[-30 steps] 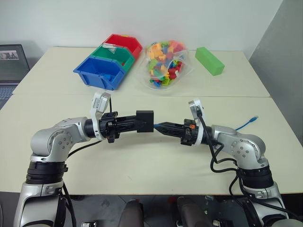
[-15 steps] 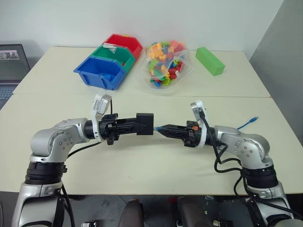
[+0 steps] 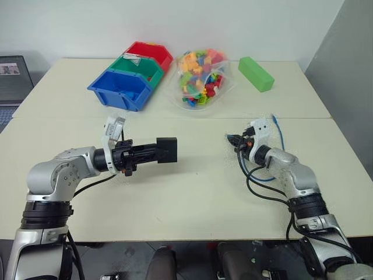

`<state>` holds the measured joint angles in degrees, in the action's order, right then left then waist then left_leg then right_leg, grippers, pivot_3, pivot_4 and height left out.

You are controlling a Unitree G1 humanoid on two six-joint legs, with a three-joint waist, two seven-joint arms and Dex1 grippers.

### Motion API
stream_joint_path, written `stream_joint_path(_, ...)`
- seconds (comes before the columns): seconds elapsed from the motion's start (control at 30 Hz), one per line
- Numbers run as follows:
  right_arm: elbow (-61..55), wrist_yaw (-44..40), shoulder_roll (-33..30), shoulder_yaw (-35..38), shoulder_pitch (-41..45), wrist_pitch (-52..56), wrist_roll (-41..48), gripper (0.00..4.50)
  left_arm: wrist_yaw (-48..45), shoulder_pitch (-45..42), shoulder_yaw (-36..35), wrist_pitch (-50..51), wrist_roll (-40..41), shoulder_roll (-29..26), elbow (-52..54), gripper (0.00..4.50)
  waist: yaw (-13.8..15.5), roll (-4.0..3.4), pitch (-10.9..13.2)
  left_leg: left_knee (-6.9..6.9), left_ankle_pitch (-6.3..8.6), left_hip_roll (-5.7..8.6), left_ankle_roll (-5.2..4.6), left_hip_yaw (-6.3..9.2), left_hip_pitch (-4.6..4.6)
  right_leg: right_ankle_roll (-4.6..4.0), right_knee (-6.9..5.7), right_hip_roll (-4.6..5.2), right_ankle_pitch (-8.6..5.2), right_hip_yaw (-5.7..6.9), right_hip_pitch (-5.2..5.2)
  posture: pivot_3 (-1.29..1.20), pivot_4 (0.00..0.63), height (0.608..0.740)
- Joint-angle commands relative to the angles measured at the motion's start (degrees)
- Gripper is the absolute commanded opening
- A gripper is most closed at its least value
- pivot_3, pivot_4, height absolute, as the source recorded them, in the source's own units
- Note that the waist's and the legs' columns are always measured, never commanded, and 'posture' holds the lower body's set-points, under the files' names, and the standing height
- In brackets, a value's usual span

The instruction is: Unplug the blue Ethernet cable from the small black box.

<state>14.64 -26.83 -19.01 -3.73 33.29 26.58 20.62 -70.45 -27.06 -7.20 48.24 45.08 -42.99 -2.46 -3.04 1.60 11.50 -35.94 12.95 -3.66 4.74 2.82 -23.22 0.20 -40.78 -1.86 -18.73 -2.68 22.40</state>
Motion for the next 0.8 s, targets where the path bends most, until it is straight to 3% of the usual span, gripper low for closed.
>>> stream_joint_path(0.03,6.0,0.9,1.1,-0.6,3.4,-8.1,-5.4,0.93,1.5,0.2,-2.0,-1.3,0.2,0.0,2.2,0.78,0.1,0.00,0.0,-0.01,0.00,-0.01,0.00,0.04,-0.08,-0.09,0.03,0.01,0.05,0.01,0.01,0.00,0.150,0.740)
stream_joint_path(0.23,0.2,-3.8,-1.5,1.4,1.7,-6.8,-4.8,2.44,5.3,1.4,-2.4,-3.8,-1.7,0.6,2.9,0.78,0.2,-0.01,0.0,-0.02,0.00,0.00,0.01,0.03,-0.13,-0.12,0.04,0.04,0.07,0.01,0.06,0.00,0.150,0.740)
stream_joint_path(0.4,-13.3,-11.7,-5.6,-0.8,-1.5,-3.1,-2.3,3.68,15.1,0.2,-2.5,-11.7,-8.4,4.8,1.6,0.78,0.8,-0.01,0.0,-0.06,0.00,0.00,0.01,0.08,-0.13,-0.07,0.01,0.05,0.04,0.01,0.04,0.00,0.150,0.740)
stream_joint_path(0.47,-18.4,-14.0,-6.8,-2.0,-2.4,-1.1,-1.4,3.68,19.6,-0.7,-2.3,-17.0,-12.7,7.1,-0.4,0.78,1.0,-0.01,0.0,-0.07,0.00,0.00,0.01,0.10,-0.12,-0.07,-0.02,0.04,0.04,0.00,0.03,0.00,0.150,0.740)
stream_joint_path(0.63,-26.7,-13.9,-7.6,-8.2,-0.2,4.2,-5.2,3.68,36.4,-2.7,-3.6,-41.3,-27.0,14.4,-14.4,0.78,1.0,0.01,0.0,-0.12,0.00,-0.01,0.01,0.10,-0.03,-0.07,-0.06,0.03,0.04,0.01,-0.02,0.00,0.150,0.740)
stream_joint_path(0.8,-30.7,-15.3,-5.4,-10.0,3.1,11.4,-1.9,3.68,41.8,-1.1,-3.3,-53.9,-32.3,17.9,-23.4,0.78,1.3,0.01,0.0,-0.11,0.00,0.01,0.01,0.06,-0.04,-0.26,-0.05,0.06,0.16,0.05,-0.03,0.00,0.150,0.740)
